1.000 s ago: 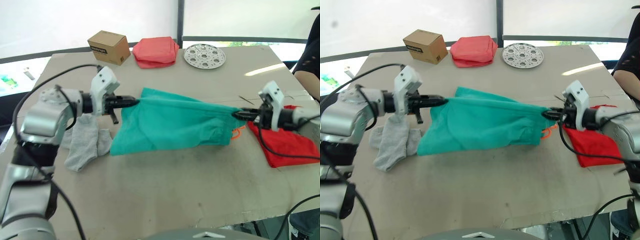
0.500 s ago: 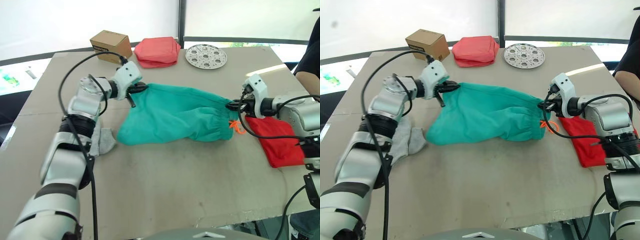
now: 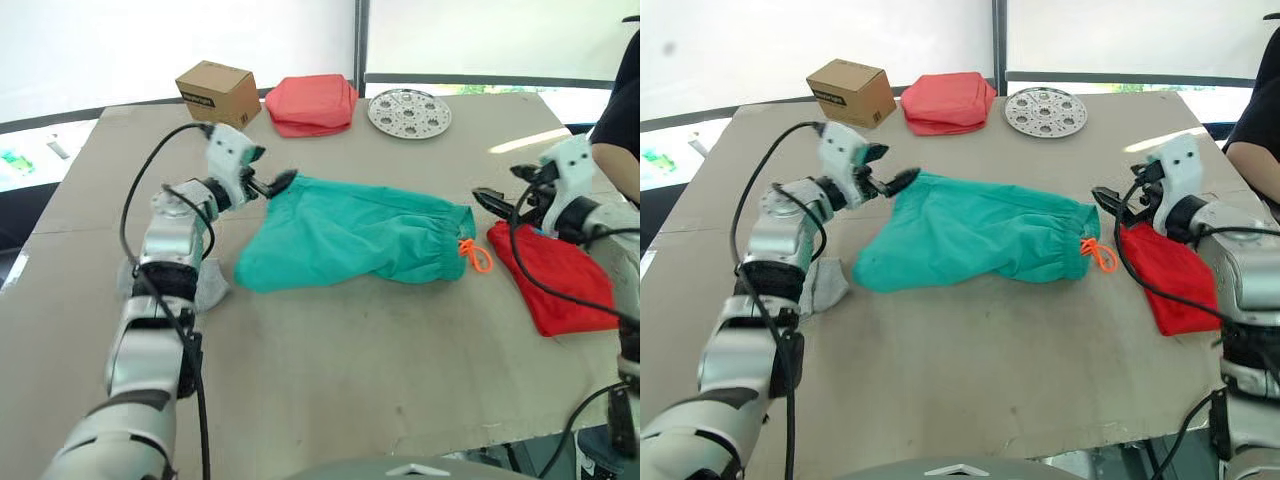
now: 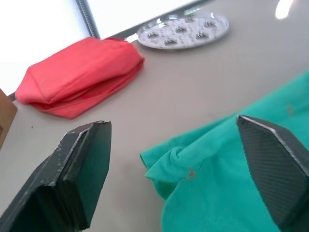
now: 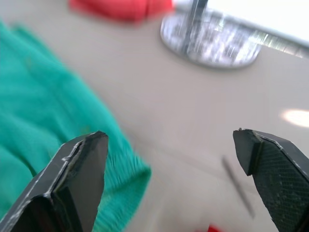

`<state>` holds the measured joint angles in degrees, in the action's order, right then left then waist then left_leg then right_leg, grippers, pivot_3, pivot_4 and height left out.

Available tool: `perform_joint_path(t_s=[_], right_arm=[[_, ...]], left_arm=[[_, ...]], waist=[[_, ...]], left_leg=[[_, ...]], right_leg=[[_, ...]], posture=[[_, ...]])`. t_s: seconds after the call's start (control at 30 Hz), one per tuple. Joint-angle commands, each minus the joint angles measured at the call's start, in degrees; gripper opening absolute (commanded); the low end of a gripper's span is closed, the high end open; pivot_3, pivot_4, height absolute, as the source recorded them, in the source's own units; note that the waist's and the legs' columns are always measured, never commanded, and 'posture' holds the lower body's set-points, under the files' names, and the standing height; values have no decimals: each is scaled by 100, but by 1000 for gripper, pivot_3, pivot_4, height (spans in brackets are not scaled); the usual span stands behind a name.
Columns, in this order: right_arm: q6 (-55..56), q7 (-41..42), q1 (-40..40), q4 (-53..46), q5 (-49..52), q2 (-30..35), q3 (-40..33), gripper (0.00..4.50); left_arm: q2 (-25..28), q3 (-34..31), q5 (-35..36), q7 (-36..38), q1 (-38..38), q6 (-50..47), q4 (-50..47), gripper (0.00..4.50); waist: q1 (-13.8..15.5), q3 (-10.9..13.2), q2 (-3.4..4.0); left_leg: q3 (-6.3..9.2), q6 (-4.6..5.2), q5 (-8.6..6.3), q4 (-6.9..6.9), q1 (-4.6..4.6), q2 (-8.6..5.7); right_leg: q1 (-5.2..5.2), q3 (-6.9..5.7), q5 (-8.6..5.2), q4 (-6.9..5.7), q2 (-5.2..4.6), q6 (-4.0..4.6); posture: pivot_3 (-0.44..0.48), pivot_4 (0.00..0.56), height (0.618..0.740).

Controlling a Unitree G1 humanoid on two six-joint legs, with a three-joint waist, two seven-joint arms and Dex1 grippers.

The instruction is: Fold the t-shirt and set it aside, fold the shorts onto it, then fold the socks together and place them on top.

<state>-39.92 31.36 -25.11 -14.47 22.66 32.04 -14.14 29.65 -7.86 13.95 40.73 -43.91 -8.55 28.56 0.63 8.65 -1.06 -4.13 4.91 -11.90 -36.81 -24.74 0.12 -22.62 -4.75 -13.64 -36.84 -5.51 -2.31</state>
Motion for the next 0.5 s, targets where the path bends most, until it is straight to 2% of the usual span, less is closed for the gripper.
perform_joint_path(t_s=[0.03, 0.1, 0.23, 0.37, 0.5], right_arm=[[376, -773, 254, -884, -15, -640, -54, 4500], [482, -1065, 383, -1117, -128, -1037, 242, 4500], [644, -1155, 533, -1131, -431, -1311, 875, 4500], [846, -1222, 645, -537, -957, -1447, 1682, 4500], [1167, -1303, 660, -127, -1134, -1617, 1783, 4500]], left_arm=[[-310, -578, 779, -732, 290, -894, -1596, 4429], [-530, -630, 1194, -949, 641, -1504, -2406, 4429], [-595, -397, 1412, -953, 1289, -2074, -3409, 4429], [-594, -34, 1307, -836, 2112, -2153, -3902, 4429], [-654, 58, 1303, -909, 2387, -2124, -4048, 4429]], waist=[[2, 1, 1], [-1, -2, 4], [-10, -1, 5], [-25, -6, 7], [16, 2, 13]], left_leg=[[0, -6, 3, -1, 0, 0], [-1, -34, -4, -7, 2, 0], [-3, -42, -2, -16, 8, 0], [-4, -44, 0, -17, 10, 1], [-5, -46, 1, -16, 10, 6]], right_leg=[[0, 0, 3, 0, 0, 5], [3, 1, 12, 0, 0, 9], [4, 1, 16, -2, 4, 7], [5, 3, 17, -1, 14, 11], [3, 3, 16, -1, 23, 12]], posture=[[0, 150, 740], [0, 150, 740], [0, 150, 740], [0, 150, 740], [0, 150, 740]])
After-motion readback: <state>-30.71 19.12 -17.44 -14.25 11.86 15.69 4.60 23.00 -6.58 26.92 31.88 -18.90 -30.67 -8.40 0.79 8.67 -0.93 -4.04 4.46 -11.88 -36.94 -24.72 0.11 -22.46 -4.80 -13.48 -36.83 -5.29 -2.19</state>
